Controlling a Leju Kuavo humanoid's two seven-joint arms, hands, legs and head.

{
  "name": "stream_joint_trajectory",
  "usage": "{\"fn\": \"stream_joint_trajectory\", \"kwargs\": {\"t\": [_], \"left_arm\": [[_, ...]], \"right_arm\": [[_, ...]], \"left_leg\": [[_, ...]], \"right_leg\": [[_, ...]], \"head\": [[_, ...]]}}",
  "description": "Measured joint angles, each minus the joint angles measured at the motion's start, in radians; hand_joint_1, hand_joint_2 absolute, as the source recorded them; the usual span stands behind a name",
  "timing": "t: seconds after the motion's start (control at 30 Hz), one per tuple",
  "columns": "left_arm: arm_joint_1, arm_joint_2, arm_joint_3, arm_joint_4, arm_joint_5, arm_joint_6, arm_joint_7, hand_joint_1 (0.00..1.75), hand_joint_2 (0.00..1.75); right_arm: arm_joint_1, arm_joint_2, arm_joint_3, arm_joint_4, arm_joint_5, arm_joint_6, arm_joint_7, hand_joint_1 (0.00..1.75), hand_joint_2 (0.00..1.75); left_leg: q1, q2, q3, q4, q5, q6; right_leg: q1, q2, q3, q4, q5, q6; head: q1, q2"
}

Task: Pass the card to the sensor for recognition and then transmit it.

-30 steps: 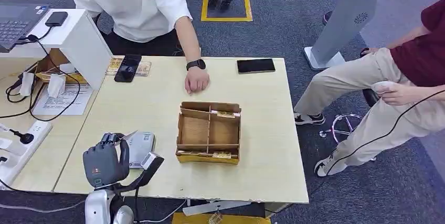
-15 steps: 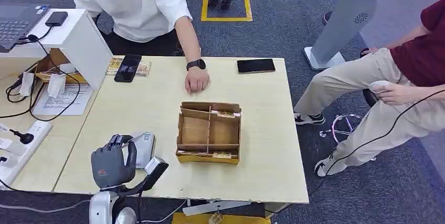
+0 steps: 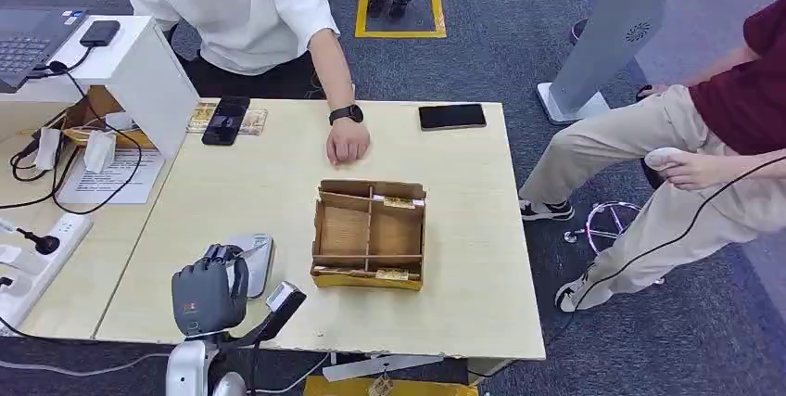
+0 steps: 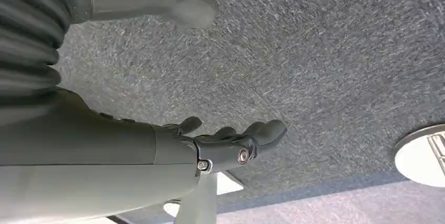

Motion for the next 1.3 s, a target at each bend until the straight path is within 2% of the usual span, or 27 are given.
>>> {"fn": "stream_joint_trajectory", "kwargs": {"t": [0.2,0.33,0.47,0.53,0.73,1.0,1.3], "left_arm": [[-0.004,0.042,-0.071,0.045,-0.036,0.0,0.092,1.75,1.75],[-0.006,0.063,-0.1,0.066,-0.055,0.0,0.126,1.75,1.75],[-0.016,0.095,-0.15,0.091,-0.084,0.001,0.227,1.75,1.75],[-0.023,0.112,-0.174,0.101,-0.084,0.002,0.249,1.75,1.75],[-0.042,0.147,-0.227,0.145,-0.084,0.004,0.281,1.75,1.75],[-0.083,0.16,-0.269,0.254,-0.082,-0.017,0.301,1.75,1.75],[-0.106,0.172,-0.296,0.298,-0.079,-0.037,0.302,1.75,1.75]], "right_arm": [[0.001,-0.003,0.001,0.005,-0.008,0.0,0.0,0.0,1.75],[0.001,-0.003,0.001,0.008,-0.01,0.0,0.001,0.0,1.75],[0.002,-0.003,0.008,0.01,-0.019,0.0,0.002,0.0,1.75],[0.004,-0.003,0.016,0.01,-0.021,0.0,0.003,0.0,1.75],[0.007,-0.003,0.027,0.011,-0.03,0.0,0.006,0.0,1.75],[0.012,-0.003,0.052,0.011,-0.052,0.0,0.018,0.0,1.75],[0.018,-0.004,0.075,0.011,-0.064,0.0,0.025,0.0,1.75]], "left_leg": [[0.0,0.0,0.0,0.0,0.0,0.0],[0.0,0.0,0.0,0.0,0.0,0.0],[0.0,0.0,0.0,0.0,0.0,0.0],[0.0,0.0,0.0,0.0,0.0,0.0],[0.0,0.0,0.001,0.0,0.0,0.0],[0.0,0.0,0.003,0.0,0.0,0.0],[0.0,0.0,0.006,0.0,0.0,0.0]], "right_leg": [[0.0,0.0,0.0,0.0,0.0,0.0],[0.0,0.0,0.0,0.0,0.0,0.0],[0.0,0.0,0.0,0.0,0.0,0.0],[0.0,0.0,0.0,0.0,0.0,0.0],[0.0,0.0,0.001,0.0,0.0,0.0],[0.0,0.0,0.003,0.0,0.0,0.0],[0.0,0.0,0.006,0.0,0.0,0.0]], "head": [[0.0,0.0],[0.0,0.0],[0.0,0.0],[0.0,0.0],[0.0,0.0],[0.0,0.0],[0.0,0.0]]}}
